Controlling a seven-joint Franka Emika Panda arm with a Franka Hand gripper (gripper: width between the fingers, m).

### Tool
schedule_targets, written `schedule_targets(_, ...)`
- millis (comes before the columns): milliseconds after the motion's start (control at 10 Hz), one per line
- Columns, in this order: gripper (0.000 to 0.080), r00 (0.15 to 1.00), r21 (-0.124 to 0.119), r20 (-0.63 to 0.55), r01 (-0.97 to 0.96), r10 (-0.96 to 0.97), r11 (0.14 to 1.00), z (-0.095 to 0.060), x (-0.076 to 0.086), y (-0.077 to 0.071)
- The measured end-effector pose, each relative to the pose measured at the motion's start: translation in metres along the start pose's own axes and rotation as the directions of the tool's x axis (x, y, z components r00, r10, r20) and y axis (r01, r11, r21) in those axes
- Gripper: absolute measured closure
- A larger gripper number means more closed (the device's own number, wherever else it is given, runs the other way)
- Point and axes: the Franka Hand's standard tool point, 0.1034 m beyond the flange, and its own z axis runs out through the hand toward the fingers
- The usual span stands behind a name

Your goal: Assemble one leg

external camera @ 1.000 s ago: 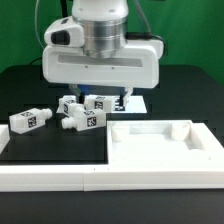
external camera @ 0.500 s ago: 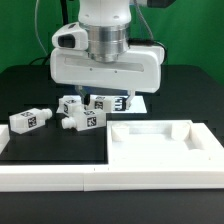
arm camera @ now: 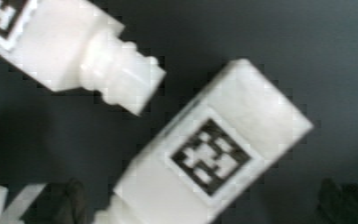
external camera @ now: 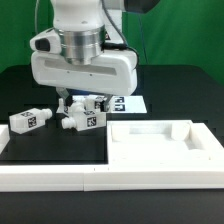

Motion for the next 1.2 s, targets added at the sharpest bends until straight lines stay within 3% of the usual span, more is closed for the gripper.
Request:
schedule_targets(700, 0.0151, 1.000, -0.018, -0.023, -0.009, 0.009, 1.000, 0.017, 0.002, 0.009)
schedule_targets(900, 0.0412, 1.000, -0.018, -0.022, -0.008, 0.008, 1.000, 0.017, 0.002, 0.009)
schedule_targets(1000, 0.0412, 1.000, -0.018, -0.022, -0.008, 0.008, 1.000, 0.017, 0.002, 0.009)
schedule_targets(1100, 0.0515, 1.000, -0.018, -0.022, -0.008, 0.008, 1.000, 0.017, 0.002, 0.009)
schedule_targets(1200, 0.0515, 1.000, -0.018, -0.022, -0.008, 0.008, 1.000, 0.017, 0.002, 0.009)
